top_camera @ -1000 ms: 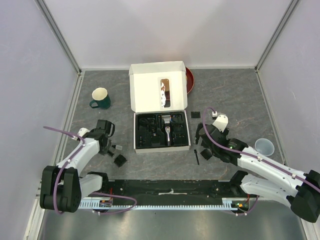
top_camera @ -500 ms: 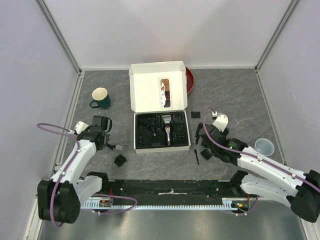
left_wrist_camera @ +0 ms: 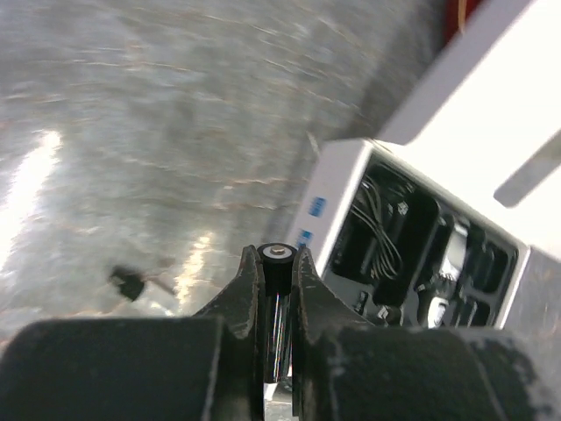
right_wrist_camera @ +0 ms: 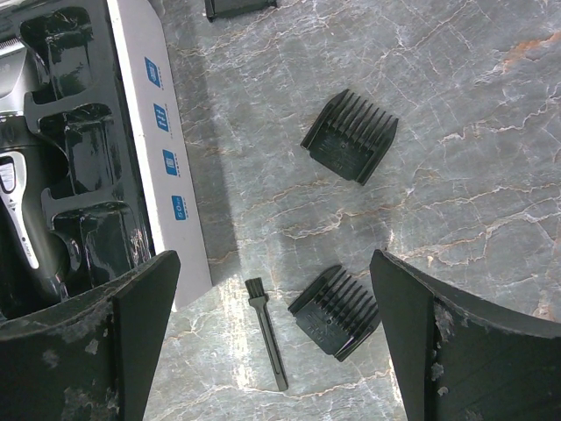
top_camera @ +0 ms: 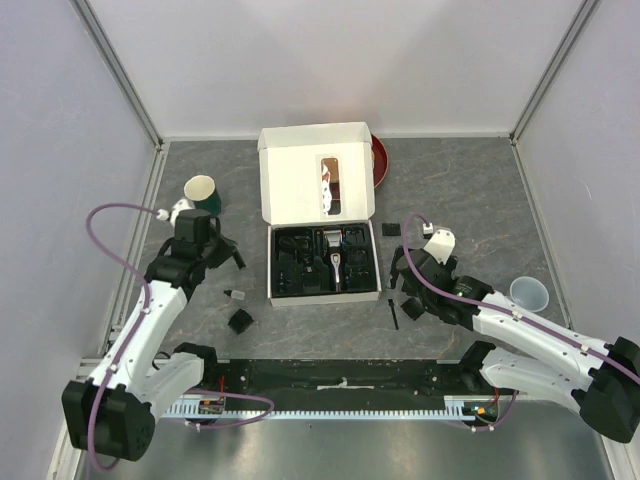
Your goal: Sort the hair-cutting tools
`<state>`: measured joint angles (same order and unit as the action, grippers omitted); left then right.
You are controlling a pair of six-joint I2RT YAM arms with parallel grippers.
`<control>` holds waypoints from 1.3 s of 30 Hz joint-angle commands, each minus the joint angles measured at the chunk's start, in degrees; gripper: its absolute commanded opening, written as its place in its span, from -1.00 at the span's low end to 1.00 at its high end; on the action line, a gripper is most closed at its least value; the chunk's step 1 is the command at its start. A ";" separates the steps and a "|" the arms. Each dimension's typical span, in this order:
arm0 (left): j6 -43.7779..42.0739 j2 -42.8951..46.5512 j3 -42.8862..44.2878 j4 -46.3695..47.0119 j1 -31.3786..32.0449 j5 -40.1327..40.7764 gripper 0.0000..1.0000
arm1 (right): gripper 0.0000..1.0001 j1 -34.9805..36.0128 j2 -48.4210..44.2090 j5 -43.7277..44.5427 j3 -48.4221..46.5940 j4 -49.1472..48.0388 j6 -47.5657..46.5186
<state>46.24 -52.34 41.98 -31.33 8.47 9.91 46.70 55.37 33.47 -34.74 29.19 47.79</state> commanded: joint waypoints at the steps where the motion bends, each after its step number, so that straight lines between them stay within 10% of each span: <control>1: -7.91 -5.04 4.16 11.89 7.16 -9.56 -0.95 | 0.96 -0.03 0.08 1.68 -2.35 -1.24 0.81; 15: -16.44 -18.94 11.45 29.74 20.52 -12.29 -0.95 | 0.96 -0.03 0.52 0.89 -2.35 -1.59 1.52; 39: -6.16 -38.63 11.46 41.09 30.82 9.42 -0.95 | 0.95 -0.11 0.70 -0.16 -1.73 -2.03 5.82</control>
<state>38.13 -89.62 52.69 5.30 38.41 14.55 46.70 55.99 33.17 -34.76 29.12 52.29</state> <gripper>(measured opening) 0.098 0.978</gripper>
